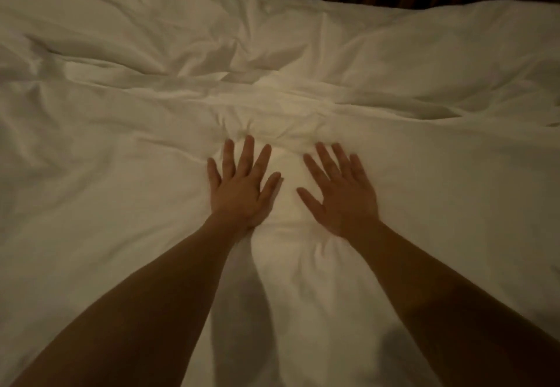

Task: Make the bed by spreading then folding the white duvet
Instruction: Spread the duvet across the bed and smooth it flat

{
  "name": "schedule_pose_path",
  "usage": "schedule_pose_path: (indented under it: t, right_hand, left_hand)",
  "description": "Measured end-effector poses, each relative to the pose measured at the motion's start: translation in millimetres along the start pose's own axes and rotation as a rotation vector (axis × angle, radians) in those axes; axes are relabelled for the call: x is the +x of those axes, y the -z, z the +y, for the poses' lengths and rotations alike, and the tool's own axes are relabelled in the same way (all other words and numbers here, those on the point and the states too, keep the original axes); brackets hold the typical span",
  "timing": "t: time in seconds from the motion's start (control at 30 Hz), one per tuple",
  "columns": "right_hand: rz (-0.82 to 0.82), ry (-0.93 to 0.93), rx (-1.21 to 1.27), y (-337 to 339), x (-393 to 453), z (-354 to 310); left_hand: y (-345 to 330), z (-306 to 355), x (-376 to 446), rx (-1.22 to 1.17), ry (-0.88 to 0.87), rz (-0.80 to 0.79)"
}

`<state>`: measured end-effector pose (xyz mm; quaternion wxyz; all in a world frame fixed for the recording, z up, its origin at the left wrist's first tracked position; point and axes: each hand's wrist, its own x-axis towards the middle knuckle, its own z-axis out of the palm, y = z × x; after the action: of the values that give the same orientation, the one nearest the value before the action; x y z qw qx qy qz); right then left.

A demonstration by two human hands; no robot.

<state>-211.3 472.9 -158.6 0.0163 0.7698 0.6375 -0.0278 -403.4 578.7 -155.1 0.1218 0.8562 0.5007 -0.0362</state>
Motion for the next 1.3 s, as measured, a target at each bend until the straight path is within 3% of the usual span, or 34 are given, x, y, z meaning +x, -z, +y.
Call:
schedule_pose_path:
  t: [0.1,0.27,0.33,0.43,0.53,0.63,0.7,0.83,1.0,1.07,1.13,1.23,1.3]
  right_hand:
    - [-0.039,-0.102,-0.046,-2,-7,61]
    - [-0.278,-0.478,-0.209,21,-117,267]
    - [-0.311,-0.54,-0.22,39,-137,312]
    - [-0.157,-0.454,-0.113,60,-124,287]
    - [0.078,-0.163,0.017,71,-129,219]
    - [0.066,0.017,0.102,49,-178,194]
    - [-0.04,0.014,0.107,23,-220,233]
    - [-0.03,-0.042,0.019,0,-269,366]
    - [-0.192,-0.285,-0.114,13,-351,510]
    - [-0.256,-0.342,-0.141,21,-354,519]
    - [-0.106,-0.373,-0.143,34,-328,493]
    - [0.143,-0.165,-0.101,64,-275,432]
    - [0.171,-0.079,-0.041,66,-250,411]
  left_hand:
    - [-8,3,6,0.016,-0.001,0.02]
    - [-3,17,-5,0.061,0.051,-0.014]
    - [1,36,-14,0.062,0.031,-0.036]
    - [0,105,-32,-0.016,-0.03,-0.07]
    - [-13,211,-52,-0.111,-0.086,-0.069]
    - [-40,294,-79,-0.122,-0.074,-0.072]
    - [-59,319,-92,-0.058,0.007,-0.054]
    - [-73,331,-99,0.021,0.049,0.007]
    - [-76,336,-102,0.066,0.08,-0.009]
    - [-74,350,-103,0.029,0.069,-0.043]
    - [-72,375,-97,-0.027,-0.008,-0.055]
    - [-66,431,-78,-0.116,-0.16,-0.02]
    - [-65,469,-67,-0.159,-0.218,-0.017]
